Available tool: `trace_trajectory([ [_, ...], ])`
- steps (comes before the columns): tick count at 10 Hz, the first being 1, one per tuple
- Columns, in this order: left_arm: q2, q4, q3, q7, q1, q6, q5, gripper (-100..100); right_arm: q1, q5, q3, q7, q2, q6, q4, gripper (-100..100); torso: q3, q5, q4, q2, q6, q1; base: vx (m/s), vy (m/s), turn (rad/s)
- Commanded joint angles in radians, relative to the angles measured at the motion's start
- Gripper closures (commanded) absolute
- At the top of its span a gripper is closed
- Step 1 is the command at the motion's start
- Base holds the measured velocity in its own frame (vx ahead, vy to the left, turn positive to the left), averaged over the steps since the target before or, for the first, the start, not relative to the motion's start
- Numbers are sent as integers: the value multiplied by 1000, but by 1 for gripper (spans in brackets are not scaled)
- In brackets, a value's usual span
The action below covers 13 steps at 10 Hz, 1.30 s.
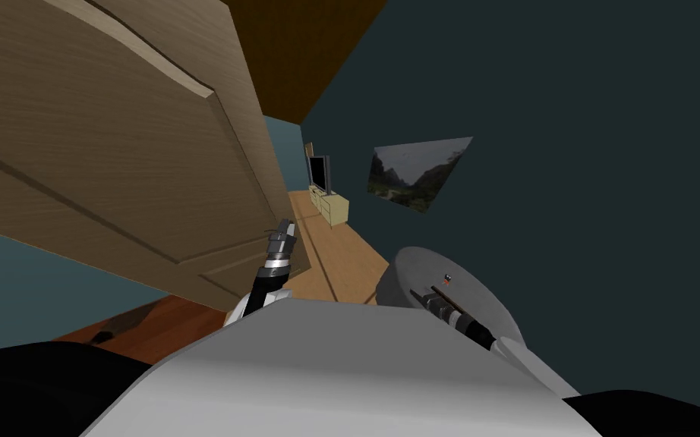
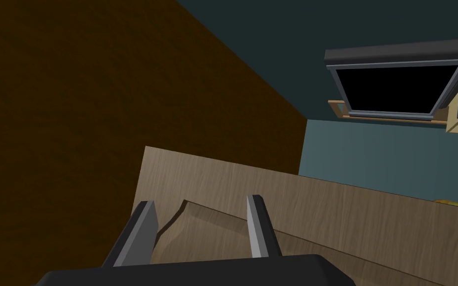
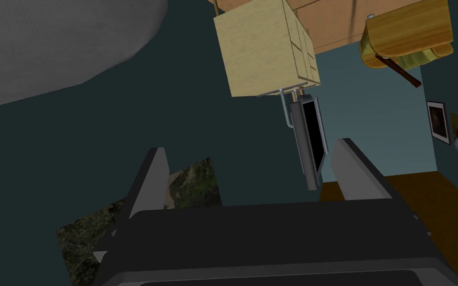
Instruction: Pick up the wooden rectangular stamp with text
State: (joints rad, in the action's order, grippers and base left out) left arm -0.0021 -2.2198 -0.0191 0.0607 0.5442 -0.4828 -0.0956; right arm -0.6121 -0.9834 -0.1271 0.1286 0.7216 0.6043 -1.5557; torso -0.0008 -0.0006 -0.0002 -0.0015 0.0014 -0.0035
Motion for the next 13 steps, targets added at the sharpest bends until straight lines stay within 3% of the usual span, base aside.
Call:
trace_trajectory([
  [1,0,0,0,0,0,0,0,0,-1,-7,-6,-8,0,11,31,-100,0,0,0,0,0,0,9,-14,-28],
  [3,0,0,0,0,0,0,0,0,-8,-86,-18,-6,50,44,112,-100,0,0,0,0,-1,1,31,-31,331],
  [5,0,0,0,0,0,0,0,0,-8,-106,-18,-6,50,44,142,-100,-1,0,0,-1,0,-2,31,-46,49],
  [6,0,0,0,0,0,0,0,0,-12,-154,-23,-5,74,60,180,-100,0,0,0,0,0,0,31,-27,244],
  [7,0,0,0,0,0,0,0,0,-12,-155,-23,-5,74,60,196,-100,0,0,0,-1,-1,0,26,-40,144],
  [8,0,0,0,0,0,0,0,0,-15,-196,-29,-4,96,75,223,-100,0,0,0,0,0,0,38,-49,247],
  [11,0,0,0,0,0,0,0,0,-17,-246,-33,-4,116,91,301,-100,-1,0,0,-2,-1,-1,34,-51,148],
  [12,0,0,0,0,0,0,0,0,-20,-284,-37,-3,134,106,347,-100,-1,0,0,-1,0,-1,23,-64,204],
  [13,0,0,0,0,0,0,0,0,-20,-289,-37,-3,134,106,350,-100,0,0,0,-1,0,-2,25,-55,103],
])
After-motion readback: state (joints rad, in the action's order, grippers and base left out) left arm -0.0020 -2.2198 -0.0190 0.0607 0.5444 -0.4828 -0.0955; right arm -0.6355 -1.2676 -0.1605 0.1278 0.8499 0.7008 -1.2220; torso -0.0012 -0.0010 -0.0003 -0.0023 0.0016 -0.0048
